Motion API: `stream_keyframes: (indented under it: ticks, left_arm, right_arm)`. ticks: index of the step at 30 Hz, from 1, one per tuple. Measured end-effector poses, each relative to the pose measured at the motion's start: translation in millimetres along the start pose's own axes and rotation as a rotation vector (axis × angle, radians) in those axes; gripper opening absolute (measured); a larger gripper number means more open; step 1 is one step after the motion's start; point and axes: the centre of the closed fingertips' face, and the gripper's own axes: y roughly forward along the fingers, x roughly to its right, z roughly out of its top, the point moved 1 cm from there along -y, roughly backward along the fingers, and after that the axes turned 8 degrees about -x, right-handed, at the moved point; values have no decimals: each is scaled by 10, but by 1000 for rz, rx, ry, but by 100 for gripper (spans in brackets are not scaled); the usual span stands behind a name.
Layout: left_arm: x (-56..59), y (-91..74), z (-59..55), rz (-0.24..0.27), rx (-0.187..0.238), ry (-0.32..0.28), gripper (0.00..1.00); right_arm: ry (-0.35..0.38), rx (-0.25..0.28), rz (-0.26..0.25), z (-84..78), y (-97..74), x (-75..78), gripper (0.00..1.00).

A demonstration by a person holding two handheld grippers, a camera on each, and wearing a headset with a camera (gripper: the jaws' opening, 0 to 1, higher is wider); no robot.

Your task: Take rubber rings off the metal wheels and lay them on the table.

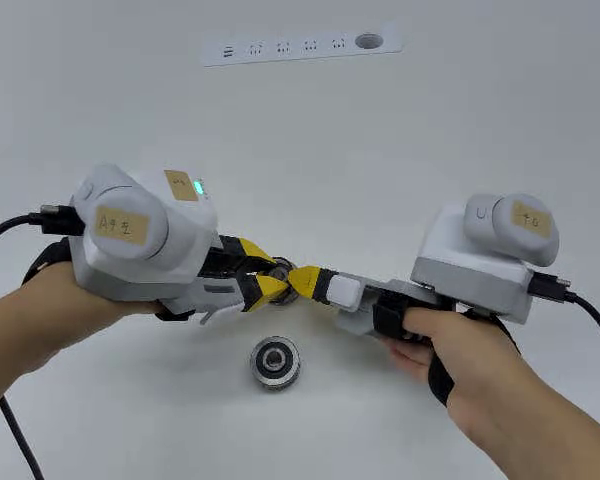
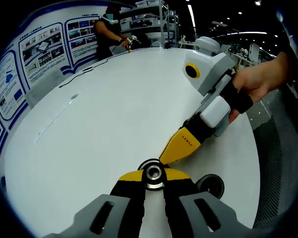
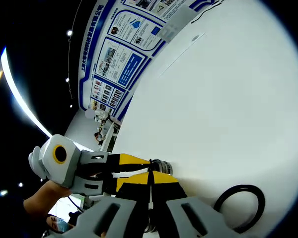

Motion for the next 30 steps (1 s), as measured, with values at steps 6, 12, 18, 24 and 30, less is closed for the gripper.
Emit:
stream_keyframes:
  ticks: [6,12,18,24,30]
  left_arm:
    - [14,-44,-11,7,-14,17,19]
    - [16,-136,-66,27,-15,10,26]
    - [-36,-256,-73,58,11,-28,27]
    - [-48,-326,-65,71,31,-52,28]
    - [-61,-411,15,83,78,-79,29]
  right_arm:
    - [3,1,4,4,13,-27,1]
    - [9,1,16,7,23,-68,1]
    - [5,1,38,-3,37,-148,1]
    - [20,20,68,46,3,-214,1]
    - [38,62,70,177,-160,-217,1]
